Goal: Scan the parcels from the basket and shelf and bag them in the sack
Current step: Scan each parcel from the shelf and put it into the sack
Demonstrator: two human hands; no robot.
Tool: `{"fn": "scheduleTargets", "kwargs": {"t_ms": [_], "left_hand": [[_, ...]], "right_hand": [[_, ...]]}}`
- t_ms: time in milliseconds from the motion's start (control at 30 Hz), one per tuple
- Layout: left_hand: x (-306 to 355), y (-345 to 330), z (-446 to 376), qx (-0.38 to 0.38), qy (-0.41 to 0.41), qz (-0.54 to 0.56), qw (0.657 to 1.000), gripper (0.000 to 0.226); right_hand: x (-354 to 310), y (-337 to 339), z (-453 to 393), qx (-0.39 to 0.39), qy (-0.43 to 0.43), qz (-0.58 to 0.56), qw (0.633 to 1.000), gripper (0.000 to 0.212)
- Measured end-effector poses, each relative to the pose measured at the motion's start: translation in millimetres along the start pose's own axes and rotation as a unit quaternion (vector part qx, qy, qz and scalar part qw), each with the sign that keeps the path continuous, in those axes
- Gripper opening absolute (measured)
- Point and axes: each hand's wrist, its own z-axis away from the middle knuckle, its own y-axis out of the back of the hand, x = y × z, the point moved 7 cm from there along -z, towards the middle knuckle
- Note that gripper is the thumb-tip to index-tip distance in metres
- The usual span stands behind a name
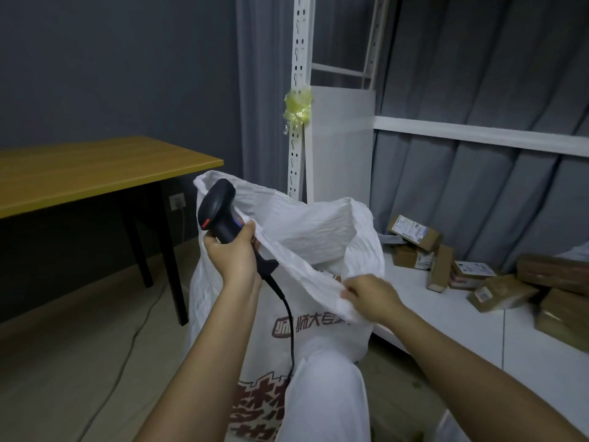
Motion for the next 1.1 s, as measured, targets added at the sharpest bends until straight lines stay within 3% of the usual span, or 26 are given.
{"fn": "scheduleTargets", "kwargs": {"t_ms": [100,200,333,533,933,1100], "left_hand": [[7.1,2.4,-2.6,-0.005,-0.023,-0.018,1.0,0.044],[12.2,0.4,-3.9,-0.023,-0.043,-0.055,0.997,0.049],[4.7,-1.0,0.1,-0.028,-0.04,-0.093,0.994,0.046],[-3.4,-2.0,9.2,-0.026,-0.03,-0.085,0.996,0.037],[9.4,9.4,64.9,-0.076,-0.086,-0.112,0.987,0.036],[8.8,11.5,90.6,-0.097,-0.126,-0.163,0.974,0.046]], "right_hand": [[-16.1,61.5,-27.1,0.159,-0.005,-0.042,0.986,0.027],[-41.4,93.7,-31.1,0.293,0.015,-0.137,0.946,0.025],[-42.6,67.2,-41.5,0.199,0.016,-0.098,0.975,0.026],[-30.8,61.9,-29.4,0.203,0.034,-0.065,0.976,0.025],[-4.1,49.0,16.0,0.21,-0.006,-0.221,0.952,0.025],[9.7,49.7,41.5,0.232,-0.009,-0.335,0.913,0.015]]}}
